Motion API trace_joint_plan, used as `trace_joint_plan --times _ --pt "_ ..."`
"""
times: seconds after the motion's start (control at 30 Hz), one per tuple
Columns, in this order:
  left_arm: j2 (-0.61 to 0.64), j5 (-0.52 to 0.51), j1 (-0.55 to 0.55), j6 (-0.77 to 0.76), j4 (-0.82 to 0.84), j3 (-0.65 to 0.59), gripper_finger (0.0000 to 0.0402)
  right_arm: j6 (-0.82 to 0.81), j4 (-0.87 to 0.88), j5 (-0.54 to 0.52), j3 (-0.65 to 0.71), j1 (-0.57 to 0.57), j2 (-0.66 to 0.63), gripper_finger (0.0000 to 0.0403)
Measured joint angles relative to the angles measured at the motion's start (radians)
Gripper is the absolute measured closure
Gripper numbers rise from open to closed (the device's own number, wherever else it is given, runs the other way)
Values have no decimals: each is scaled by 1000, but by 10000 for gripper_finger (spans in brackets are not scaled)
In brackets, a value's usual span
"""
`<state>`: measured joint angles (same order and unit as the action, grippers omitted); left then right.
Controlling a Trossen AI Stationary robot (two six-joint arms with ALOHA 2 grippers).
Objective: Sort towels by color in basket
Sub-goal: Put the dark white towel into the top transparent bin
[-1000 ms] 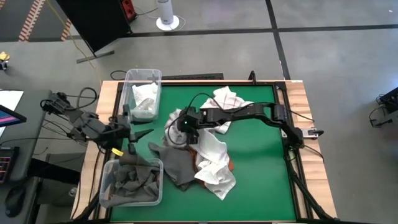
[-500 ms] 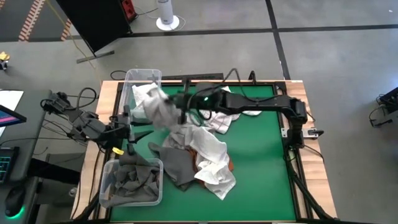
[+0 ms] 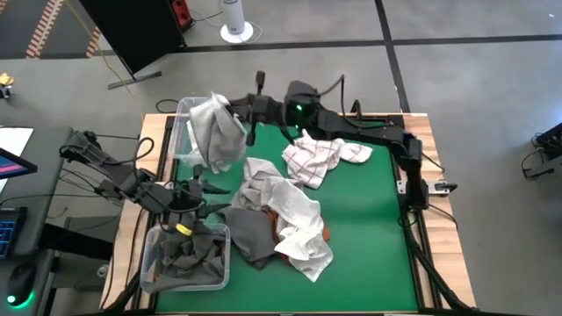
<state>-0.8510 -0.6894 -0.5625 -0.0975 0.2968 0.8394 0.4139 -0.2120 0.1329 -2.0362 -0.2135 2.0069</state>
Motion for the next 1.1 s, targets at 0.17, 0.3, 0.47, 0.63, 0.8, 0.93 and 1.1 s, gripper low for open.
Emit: trace_joint_plan --times 0.17,0.3,0.47,0.63,0.8,0.93,1.1 --pt "-24 -56 17 11 -88 0 265 4 190 8 -237 2 130 379" --pt "-5 -66 19 0 -105 0 265 29 178 11 -296 2 205 379" --pt "41 -65 -3 -5 -66 0 265 60 161 15 -320 -11 236 378" --pt "115 -67 -28 -45 17 0 265 -10 176 47 -315 -27 240 378" --pt "200 -109 -41 -71 99 0 265 -127 236 94 -315 -41 240 377" --pt "237 -177 -41 -69 94 0 265 -162 267 110 -315 -50 240 377" --pt "241 -332 -40 -86 99 0 265 -155 361 132 -314 -51 231 377"
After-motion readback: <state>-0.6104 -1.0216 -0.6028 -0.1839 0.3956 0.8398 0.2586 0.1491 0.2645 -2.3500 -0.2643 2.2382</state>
